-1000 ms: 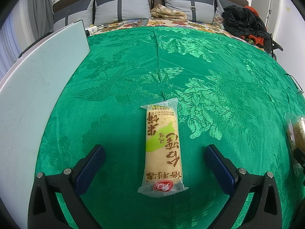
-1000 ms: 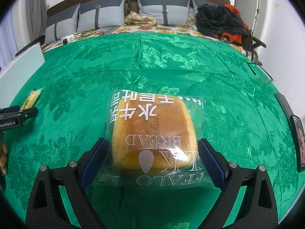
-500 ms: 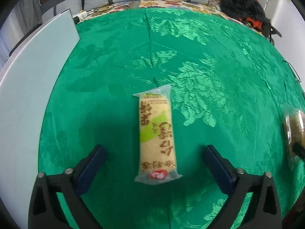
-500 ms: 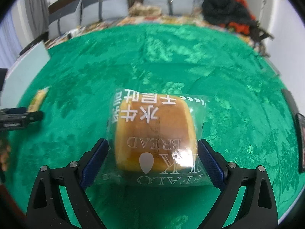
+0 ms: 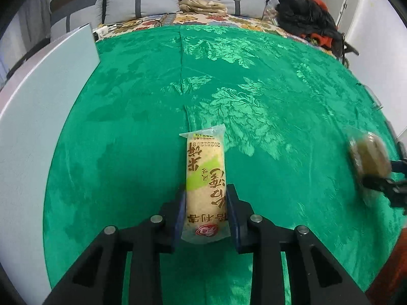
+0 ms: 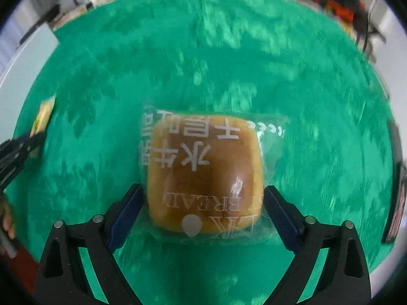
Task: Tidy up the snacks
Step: 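Carry the cake roll and bread bun into the white box and open both tools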
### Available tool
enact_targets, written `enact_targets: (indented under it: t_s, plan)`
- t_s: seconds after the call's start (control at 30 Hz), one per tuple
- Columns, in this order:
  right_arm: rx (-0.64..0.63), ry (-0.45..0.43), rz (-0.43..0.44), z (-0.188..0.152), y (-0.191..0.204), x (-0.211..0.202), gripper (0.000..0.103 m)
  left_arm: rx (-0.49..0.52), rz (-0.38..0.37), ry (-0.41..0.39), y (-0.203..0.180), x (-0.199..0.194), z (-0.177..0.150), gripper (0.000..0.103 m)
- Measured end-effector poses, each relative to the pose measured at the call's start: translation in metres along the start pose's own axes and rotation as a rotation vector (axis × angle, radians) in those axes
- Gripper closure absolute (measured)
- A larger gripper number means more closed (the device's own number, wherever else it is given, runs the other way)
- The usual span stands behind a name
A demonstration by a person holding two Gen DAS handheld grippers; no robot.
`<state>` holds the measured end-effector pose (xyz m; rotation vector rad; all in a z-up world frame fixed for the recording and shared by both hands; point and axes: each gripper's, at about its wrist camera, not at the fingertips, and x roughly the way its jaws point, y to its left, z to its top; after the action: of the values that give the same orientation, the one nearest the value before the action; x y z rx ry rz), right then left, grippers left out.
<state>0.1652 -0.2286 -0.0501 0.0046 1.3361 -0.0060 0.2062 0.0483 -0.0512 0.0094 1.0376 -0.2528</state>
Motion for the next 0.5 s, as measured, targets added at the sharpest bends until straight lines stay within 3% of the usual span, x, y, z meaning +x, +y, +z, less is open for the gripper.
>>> enact_targets:
  t_s: [0.13,0.3,0.4,0.5]
  plan:
    - [0.104,-0.031,0.081,-0.001,-0.011,-0.019,0.030,-0.067,-0.070,-0.040,0.007,-0.026,-0.013,0.074]
    - [0.180,-0.113,0.230,0.006,-0.006,-0.066,0.030,-0.161,-0.191,-0.138,0.019,-0.083,-0.009,0.074]
    - [0.159,-0.183,0.334,0.025,0.029,-0.104,0.030,-0.216,-0.238,-0.223,0.043,-0.131,0.002,0.074]
    - [0.065,-0.244,0.455,0.055,0.099,-0.143,0.030,-0.255,-0.227,-0.298,0.084,-0.177,0.014,0.074]
